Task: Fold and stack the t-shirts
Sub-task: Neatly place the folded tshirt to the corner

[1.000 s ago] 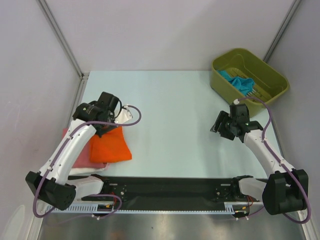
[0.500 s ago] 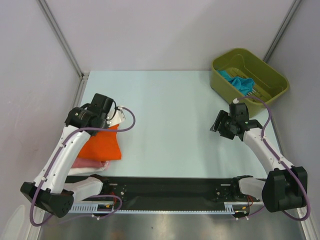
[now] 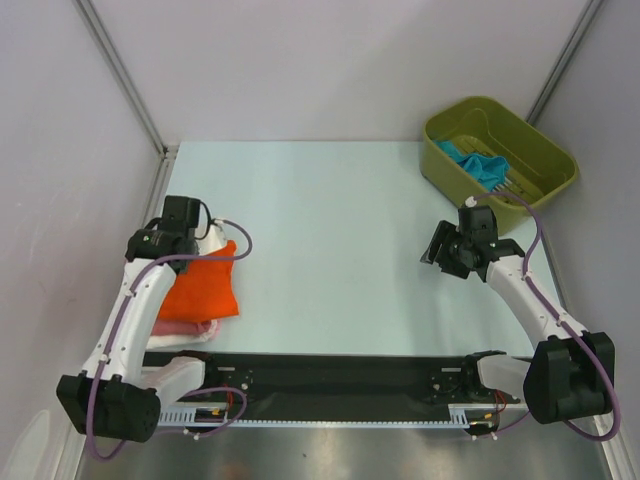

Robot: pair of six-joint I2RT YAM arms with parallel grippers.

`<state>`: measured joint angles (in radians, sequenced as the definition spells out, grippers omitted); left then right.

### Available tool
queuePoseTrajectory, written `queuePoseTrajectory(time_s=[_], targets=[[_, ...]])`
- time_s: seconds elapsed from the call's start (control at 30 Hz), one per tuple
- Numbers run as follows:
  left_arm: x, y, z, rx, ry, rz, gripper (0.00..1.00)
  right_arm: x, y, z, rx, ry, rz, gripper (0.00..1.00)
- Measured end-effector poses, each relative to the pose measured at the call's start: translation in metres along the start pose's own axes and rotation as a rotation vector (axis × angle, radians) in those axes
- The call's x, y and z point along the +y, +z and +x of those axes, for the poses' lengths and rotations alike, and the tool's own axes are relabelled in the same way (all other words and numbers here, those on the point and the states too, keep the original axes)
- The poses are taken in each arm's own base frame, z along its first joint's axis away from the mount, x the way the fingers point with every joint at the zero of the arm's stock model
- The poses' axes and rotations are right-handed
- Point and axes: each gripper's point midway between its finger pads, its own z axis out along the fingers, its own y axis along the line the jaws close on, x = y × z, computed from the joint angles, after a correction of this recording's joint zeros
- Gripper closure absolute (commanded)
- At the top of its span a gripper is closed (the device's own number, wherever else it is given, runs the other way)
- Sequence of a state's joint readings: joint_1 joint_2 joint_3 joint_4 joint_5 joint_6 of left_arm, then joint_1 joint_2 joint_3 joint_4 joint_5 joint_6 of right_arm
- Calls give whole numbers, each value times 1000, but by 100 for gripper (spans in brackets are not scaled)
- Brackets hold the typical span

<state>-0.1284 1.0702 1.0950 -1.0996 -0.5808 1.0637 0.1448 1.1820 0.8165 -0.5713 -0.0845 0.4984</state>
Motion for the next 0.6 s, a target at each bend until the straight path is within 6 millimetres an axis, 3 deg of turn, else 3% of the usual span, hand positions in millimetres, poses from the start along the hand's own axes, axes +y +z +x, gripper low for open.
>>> queuePoseTrajectory(time_s=[0.33,0.6], targets=[[19,37,29,70,-69,-50,100,-2,0,-1,-5,-2,9,35],[15,64,40,91,-81,-34,100,-3,0,-2,-9,-3,15,35]])
